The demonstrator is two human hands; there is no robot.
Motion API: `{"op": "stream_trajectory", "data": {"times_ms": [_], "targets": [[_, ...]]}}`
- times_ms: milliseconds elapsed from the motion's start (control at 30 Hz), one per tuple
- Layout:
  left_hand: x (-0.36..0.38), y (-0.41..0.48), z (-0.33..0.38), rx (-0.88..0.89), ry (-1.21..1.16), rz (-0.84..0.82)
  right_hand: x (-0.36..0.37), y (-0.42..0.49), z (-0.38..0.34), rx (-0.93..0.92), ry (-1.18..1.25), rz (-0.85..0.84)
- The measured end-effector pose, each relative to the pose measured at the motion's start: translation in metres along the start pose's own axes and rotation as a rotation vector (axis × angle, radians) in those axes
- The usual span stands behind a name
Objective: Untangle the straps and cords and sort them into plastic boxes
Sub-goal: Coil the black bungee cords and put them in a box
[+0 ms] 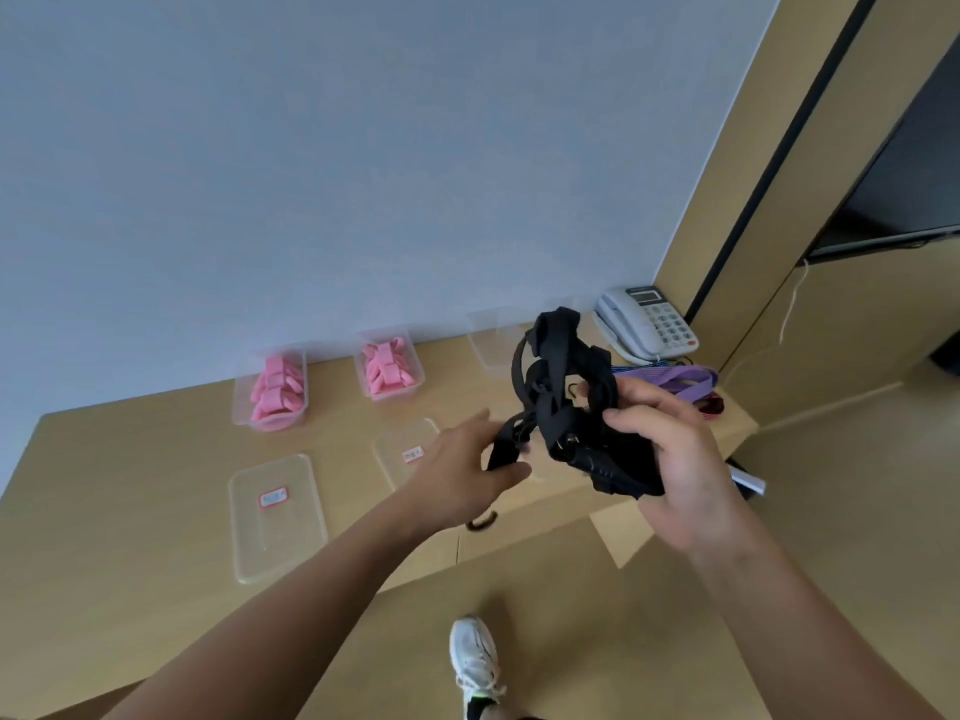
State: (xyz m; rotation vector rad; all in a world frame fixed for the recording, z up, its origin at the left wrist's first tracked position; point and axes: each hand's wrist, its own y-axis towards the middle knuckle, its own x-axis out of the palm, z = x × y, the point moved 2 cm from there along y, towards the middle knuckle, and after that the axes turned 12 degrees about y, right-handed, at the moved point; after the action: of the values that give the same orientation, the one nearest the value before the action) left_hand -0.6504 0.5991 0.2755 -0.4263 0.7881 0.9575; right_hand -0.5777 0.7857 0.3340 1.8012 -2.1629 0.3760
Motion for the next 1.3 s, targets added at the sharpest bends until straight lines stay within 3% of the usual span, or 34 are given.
{"op": "stream_trajectory", "data": {"times_ms": [67,167,300,333,533,767,900,1033,1300], "targets": [[0.003,-0.006,0.003,-0.098,-0.137,-0.012,-0.012,-0.004,-0.002,0.031,0.050,-0.048],[-0.007,-0.016,0.007,-0.202,-0.284,0.144,-0.039,-0.003,-0.004,0.071,-0.043,-0.174],[-0.031,-0.021,0.033,-0.135,-0.063,0.349,-0.069,0.005,-0.004,0.243,-0.524,-0.679],[-0.035,-0.021,0.044,-0.094,0.004,0.375,-0.073,0.008,-0.006,0.266,-0.571,-0.741],[-0.020,-0.005,0.112,0.029,0.345,0.419,-0.060,0.028,-0.029,0.142,-0.228,-0.579],[0.003,0.016,0.148,-0.041,0.455,0.610,-0.082,0.038,-0.036,0.151,-0.263,-0.578],[0.019,0.024,0.155,-0.298,0.441,0.630,-0.105,0.039,-0.041,0.171,-0.167,-0.508],[0.033,0.025,0.159,-0.493,0.197,0.590,-0.118,0.038,-0.041,0.195,-0.171,-0.492],[0.051,0.022,0.179,-0.092,0.277,0.512,-0.122,0.031,-0.036,0.276,-0.093,-0.600]]}}
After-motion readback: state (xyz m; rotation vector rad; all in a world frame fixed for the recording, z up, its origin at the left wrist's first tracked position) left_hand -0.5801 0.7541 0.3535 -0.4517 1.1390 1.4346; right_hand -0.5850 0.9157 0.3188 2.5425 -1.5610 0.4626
